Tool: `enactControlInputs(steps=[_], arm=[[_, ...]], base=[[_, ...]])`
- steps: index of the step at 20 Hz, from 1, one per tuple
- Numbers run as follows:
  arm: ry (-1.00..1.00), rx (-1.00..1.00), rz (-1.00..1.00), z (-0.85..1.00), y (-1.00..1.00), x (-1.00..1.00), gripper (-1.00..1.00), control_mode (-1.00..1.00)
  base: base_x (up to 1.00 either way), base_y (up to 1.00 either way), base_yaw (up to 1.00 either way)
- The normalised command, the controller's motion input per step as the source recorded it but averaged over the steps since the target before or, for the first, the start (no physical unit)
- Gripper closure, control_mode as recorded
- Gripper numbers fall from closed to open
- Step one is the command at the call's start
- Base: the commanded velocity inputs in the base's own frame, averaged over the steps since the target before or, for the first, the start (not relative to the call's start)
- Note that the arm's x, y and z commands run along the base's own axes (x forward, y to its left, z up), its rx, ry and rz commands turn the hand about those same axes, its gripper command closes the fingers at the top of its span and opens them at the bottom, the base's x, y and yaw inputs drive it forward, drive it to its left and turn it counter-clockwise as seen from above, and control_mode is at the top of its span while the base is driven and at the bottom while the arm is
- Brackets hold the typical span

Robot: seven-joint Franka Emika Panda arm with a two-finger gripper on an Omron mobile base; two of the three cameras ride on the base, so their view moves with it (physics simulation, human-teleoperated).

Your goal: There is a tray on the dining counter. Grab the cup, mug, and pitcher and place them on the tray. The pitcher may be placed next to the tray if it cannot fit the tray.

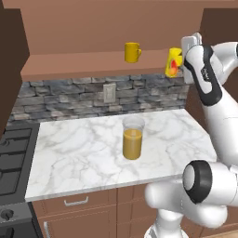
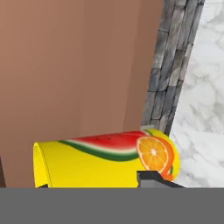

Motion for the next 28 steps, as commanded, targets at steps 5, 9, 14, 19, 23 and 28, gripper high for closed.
enactControlInputs(steps=[5, 9, 14, 19, 23, 28], arm=[[0.14, 0.0, -0.01, -0.12, -0.07, -0.92, 1.0, -1.0], [0.06, 0.0, -0.02, -0.34, 0.01, -0.65, 1.0, -1.0], [0.02, 0.0, -0.02, -0.41, 0.31, -0.39, 1.0, -1.0], [0.0, 0.0, 0.0, -0.38, 0.34, -0.18, 1.0, -1.0], [0.0, 0.0, 0.0, -0.12, 0.06, 0.0, 1.0, -1.0], [0.01, 0.0, 0.0, 0.0, 0.03, 0.0, 1.0, -1.0]], base=[[0.0, 0.0, 0.0], [0.0, 0.0, 0.0], [0.0, 0.0, 0.0], [0.0, 0.0, 0.0], [0.0, 0.0, 0.0], [0.0, 0.0, 0.0]])
